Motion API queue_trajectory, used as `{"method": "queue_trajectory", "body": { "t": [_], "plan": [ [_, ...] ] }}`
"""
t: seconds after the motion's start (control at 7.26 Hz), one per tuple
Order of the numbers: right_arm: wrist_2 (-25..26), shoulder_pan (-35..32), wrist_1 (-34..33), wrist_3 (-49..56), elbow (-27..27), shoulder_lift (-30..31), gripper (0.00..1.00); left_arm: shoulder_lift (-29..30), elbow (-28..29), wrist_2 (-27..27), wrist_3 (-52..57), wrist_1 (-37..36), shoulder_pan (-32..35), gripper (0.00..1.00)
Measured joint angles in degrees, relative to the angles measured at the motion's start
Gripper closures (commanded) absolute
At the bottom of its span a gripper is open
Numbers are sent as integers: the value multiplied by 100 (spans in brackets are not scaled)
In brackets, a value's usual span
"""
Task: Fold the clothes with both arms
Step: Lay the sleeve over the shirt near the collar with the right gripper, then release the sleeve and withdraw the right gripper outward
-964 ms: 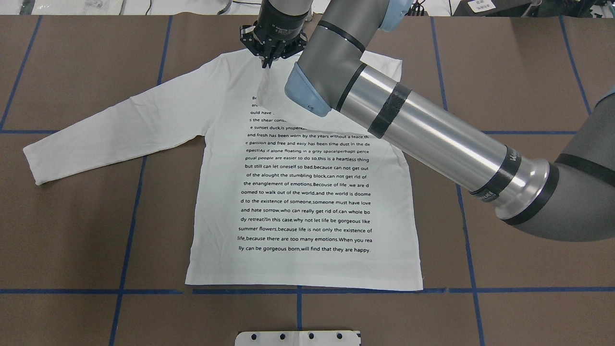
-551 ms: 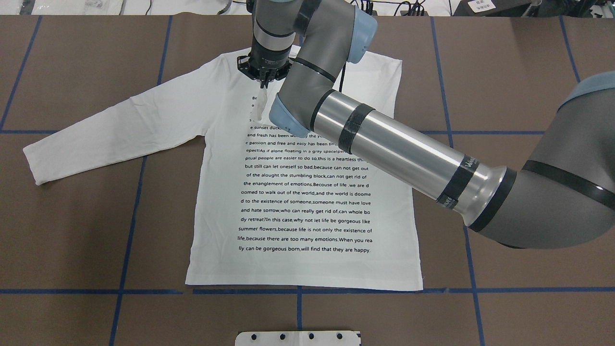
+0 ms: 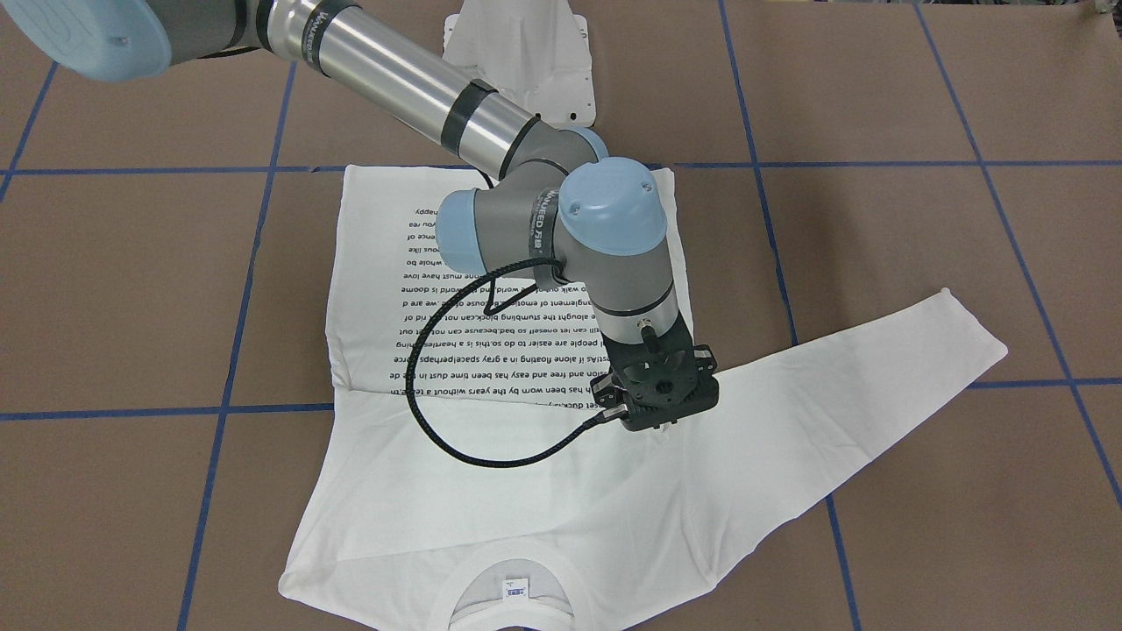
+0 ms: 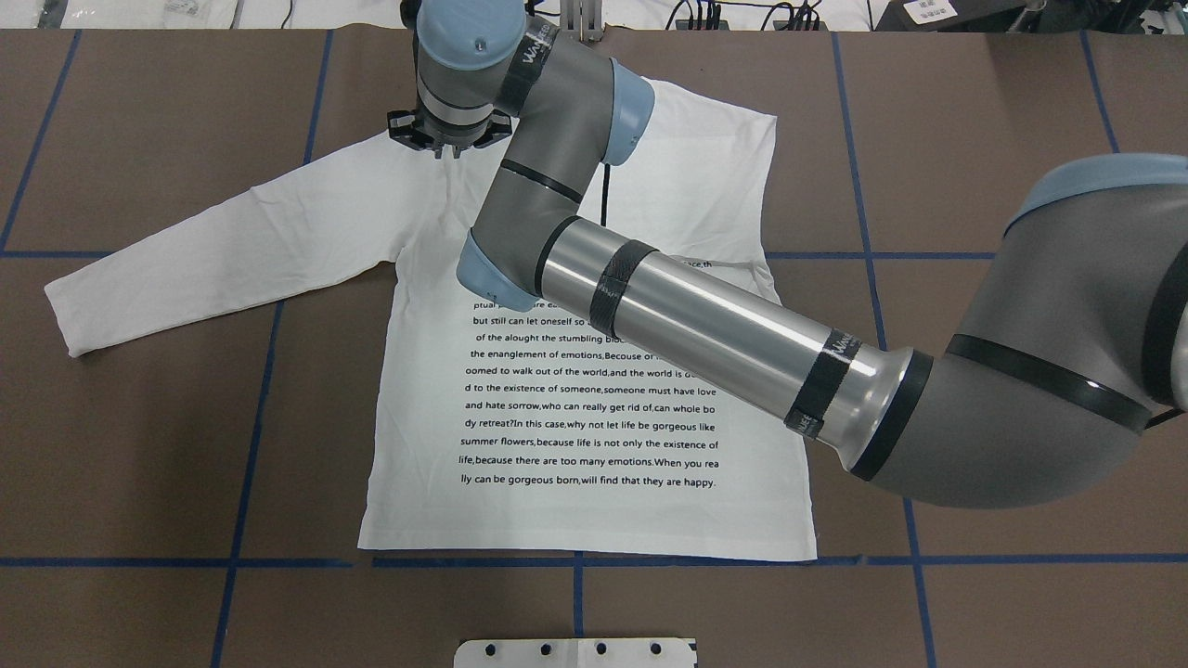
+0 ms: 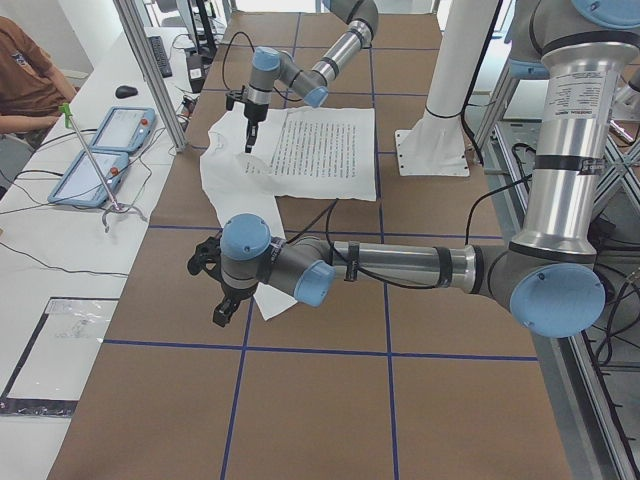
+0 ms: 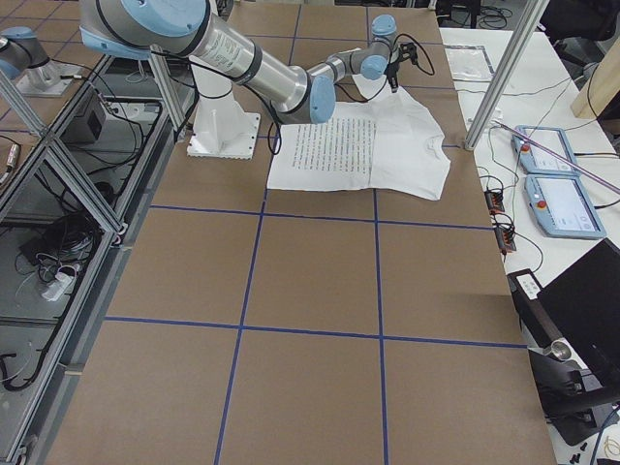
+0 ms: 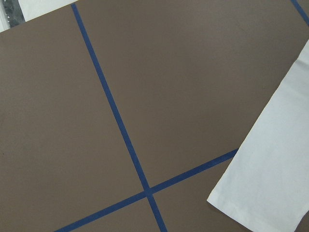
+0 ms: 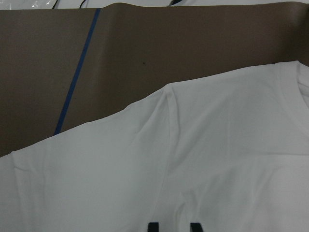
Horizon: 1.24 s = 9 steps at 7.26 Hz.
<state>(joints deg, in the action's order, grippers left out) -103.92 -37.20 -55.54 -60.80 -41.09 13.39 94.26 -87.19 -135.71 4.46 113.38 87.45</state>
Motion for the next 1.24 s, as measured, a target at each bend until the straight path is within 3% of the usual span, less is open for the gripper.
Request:
{"method": "queue_trajectory", "body": {
  "t": [0.55,0.69,0.96,1.24],
  "plan": [
    [86,-2,-243,-519,-227,-67,1,129,46,36,-875,52,-120,0],
    [-90,-105,-921,-569,-599,-21,1,122,21,44,-1345,118,-331,0],
    [-984,-626,-2825,-526,-1725,422,0,74,-54,54,-2519,365,-806,0],
    [-1361,-1101,-4209,127,-3200,1516,0,-82,-71,119,-4147,912,-1284,0]
  ]
}}
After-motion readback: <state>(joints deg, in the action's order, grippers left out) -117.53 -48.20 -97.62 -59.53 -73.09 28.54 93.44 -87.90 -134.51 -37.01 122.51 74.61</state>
